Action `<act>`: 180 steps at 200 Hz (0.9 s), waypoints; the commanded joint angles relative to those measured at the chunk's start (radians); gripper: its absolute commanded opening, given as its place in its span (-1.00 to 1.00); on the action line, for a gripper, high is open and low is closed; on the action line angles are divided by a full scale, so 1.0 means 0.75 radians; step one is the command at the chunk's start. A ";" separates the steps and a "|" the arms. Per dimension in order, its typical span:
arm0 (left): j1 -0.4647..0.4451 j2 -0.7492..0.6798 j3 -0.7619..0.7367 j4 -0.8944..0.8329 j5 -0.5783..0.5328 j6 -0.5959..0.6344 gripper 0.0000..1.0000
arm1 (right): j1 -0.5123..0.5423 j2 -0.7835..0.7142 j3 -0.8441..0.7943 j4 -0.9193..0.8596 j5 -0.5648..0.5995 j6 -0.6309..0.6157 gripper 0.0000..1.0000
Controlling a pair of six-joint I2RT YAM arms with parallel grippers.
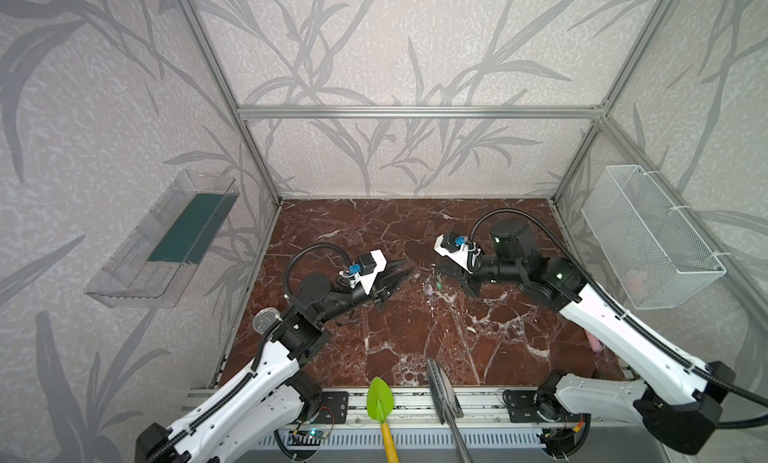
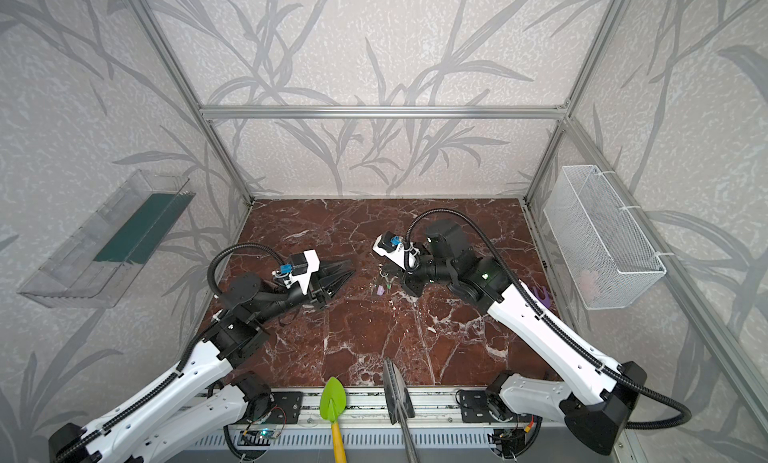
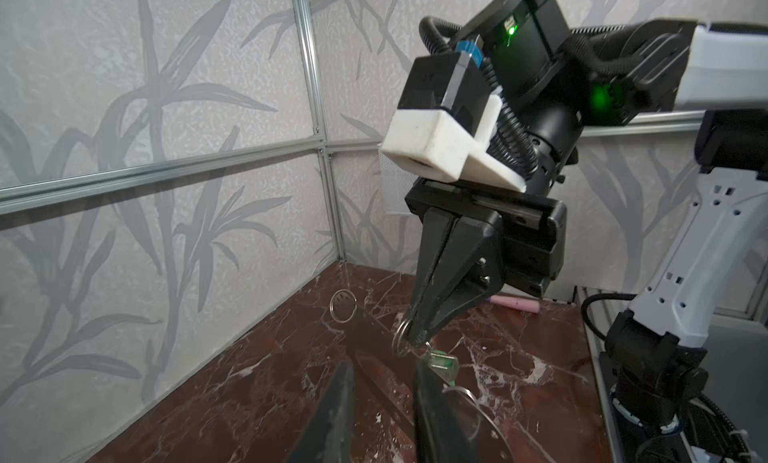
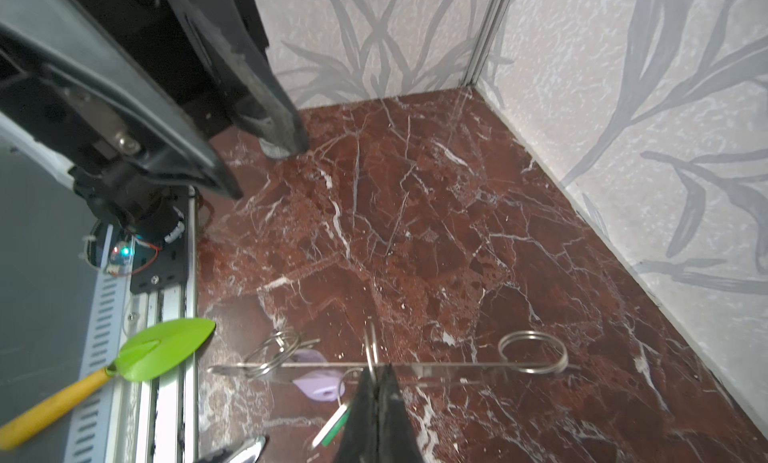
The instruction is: Put the keys on the keyring
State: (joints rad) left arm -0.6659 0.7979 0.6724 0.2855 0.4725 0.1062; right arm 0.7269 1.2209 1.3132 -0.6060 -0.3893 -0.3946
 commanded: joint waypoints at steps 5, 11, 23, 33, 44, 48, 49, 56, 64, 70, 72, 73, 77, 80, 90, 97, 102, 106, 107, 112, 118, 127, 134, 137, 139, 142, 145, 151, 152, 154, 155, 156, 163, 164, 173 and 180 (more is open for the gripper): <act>-0.140 0.043 0.115 -0.417 -0.262 0.334 -0.51 | 0.021 0.074 0.136 -0.218 0.011 -0.206 -1.00; -0.172 0.062 0.139 -0.453 -0.303 0.380 -0.53 | 0.021 0.087 0.156 -0.238 0.001 -0.228 -1.00; -0.206 0.089 0.177 -0.492 -0.352 0.441 -0.55 | 0.021 0.099 0.183 -0.262 -0.026 -0.266 -1.00; -0.227 0.104 0.189 -0.498 -0.388 0.481 -0.55 | 0.023 0.101 0.198 -0.278 -0.046 -0.287 -1.00; -0.248 0.108 0.190 -0.481 -0.427 0.522 -0.56 | 0.023 0.101 0.211 -0.297 -0.059 -0.308 -1.00; -0.256 0.107 0.188 -0.474 -0.437 0.535 -0.56 | 0.023 0.102 0.213 -0.302 -0.061 -0.313 -1.00; -0.258 0.108 0.188 -0.472 -0.439 0.537 -0.56 | 0.024 0.101 0.215 -0.303 -0.062 -0.314 -1.00; -0.270 0.107 0.187 -0.464 -0.449 0.559 -0.56 | 0.023 0.102 0.219 -0.311 -0.067 -0.321 -1.00; -0.284 0.108 0.189 -0.457 -0.453 0.580 -0.56 | 0.023 0.099 0.223 -0.320 -0.071 -0.329 -1.00; -0.294 0.111 0.191 -0.454 -0.460 0.593 -0.56 | 0.023 0.098 0.221 -0.323 -0.076 -0.336 -1.00; -0.297 0.113 0.192 -0.455 -0.464 0.597 -0.56 | 0.023 0.098 0.221 -0.323 -0.079 -0.337 -1.00; -0.299 0.113 0.193 -0.456 -0.464 0.599 -0.56 | 0.022 0.097 0.221 -0.323 -0.080 -0.337 -1.00; -0.307 0.115 0.198 -0.459 -0.472 0.608 -0.56 | 0.023 0.095 0.222 -0.325 -0.085 -0.339 -1.00; -0.312 0.119 0.201 -0.460 -0.477 0.616 -0.56 | 0.023 0.094 0.221 -0.324 -0.090 -0.341 -1.00; -0.331 0.123 0.208 -0.461 -0.502 0.636 -0.56 | 0.023 0.093 0.223 -0.327 -0.100 -0.345 -1.00; -0.344 0.123 0.212 -0.462 -0.511 0.649 -0.56 | 0.023 0.094 0.222 -0.330 -0.106 -0.347 -1.00; -0.352 0.123 0.214 -0.457 -0.514 0.655 -0.56 | 0.023 0.095 0.222 -0.329 -0.110 -0.348 -1.00; -0.359 0.122 0.213 -0.455 -0.513 0.659 -0.56 | 0.023 0.095 0.222 -0.329 -0.114 -0.349 -1.00; -0.360 0.121 0.213 -0.454 -0.514 0.661 -0.56 | 0.024 0.095 0.222 -0.330 -0.113 -0.349 -1.00; -0.368 0.121 0.217 -0.453 -0.511 0.664 -0.56 | 0.025 0.097 0.223 -0.329 -0.115 -0.351 -1.00; -0.375 0.121 0.221 -0.453 -0.507 0.668 -0.56 | 0.025 0.098 0.225 -0.329 -0.119 -0.352 -1.00; -0.385 0.124 0.230 -0.458 -0.501 0.671 -0.57 | 0.027 0.102 0.225 -0.329 -0.125 -0.353 -1.00; -0.390 0.127 0.236 -0.467 -0.493 0.671 -0.57 | 0.027 0.103 0.227 -0.331 -0.129 -0.356 -1.00; -0.393 0.129 0.240 -0.468 -0.492 0.672 -0.57 | 0.027 0.102 0.227 -0.331 -0.130 -0.355 -1.00; -0.394 0.130 0.241 -0.468 -0.493 0.671 -0.57 | 0.028 0.104 0.227 -0.331 -0.130 -0.355 -1.00; -0.396 0.132 0.244 -0.469 -0.491 0.671 -0.57 | 0.030 0.104 0.227 -0.331 -0.129 -0.356 -1.00; -0.398 0.133 0.246 -0.469 -0.490 0.670 -0.57 | 0.032 0.104 0.227 -0.331 -0.130 -0.358 -1.00; -0.401 0.135 0.249 -0.469 -0.488 0.672 -0.58 | 0.033 0.107 0.227 -0.331 -0.131 -0.357 -1.00; -0.402 0.135 0.249 -0.470 -0.487 0.672 -0.58 | 0.033 0.107 0.227 -0.331 -0.131 -0.357 -1.00; -0.403 0.135 0.250 -0.470 -0.486 0.671 -0.58 | 0.034 0.106 0.227 -0.330 -0.132 -0.357 -1.00; -0.403 0.135 0.250 -0.469 -0.485 0.672 -0.58 | 0.035 0.106 0.227 -0.330 -0.132 -0.357 -1.00; -0.404 0.135 0.251 -0.468 -0.485 0.671 -0.58 | 0.035 0.106 0.227 -0.331 -0.133 -0.357 -1.00; -0.407 0.138 0.251 -0.466 -0.483 0.669 -0.58 | 0.036 0.108 0.227 -0.331 -0.134 -0.360 -1.00; -0.408 0.139 0.252 -0.465 -0.482 0.668 -0.58 | 0.037 0.107 0.227 -0.331 -0.134 -0.360 -1.00; -0.410 0.143 0.255 -0.462 -0.481 0.669 -0.58 | 0.041 0.108 0.225 -0.331 -0.137 -0.361 -1.00; -0.412 0.150 0.261 -0.465 -0.485 0.668 -0.58 | 0.043 0.107 0.223 -0.331 -0.140 -0.363 -1.00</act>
State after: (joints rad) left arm -0.9668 0.8967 0.8352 -0.0528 0.1089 0.5777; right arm 0.7486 1.3048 1.4456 -0.8440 -0.4644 -0.6529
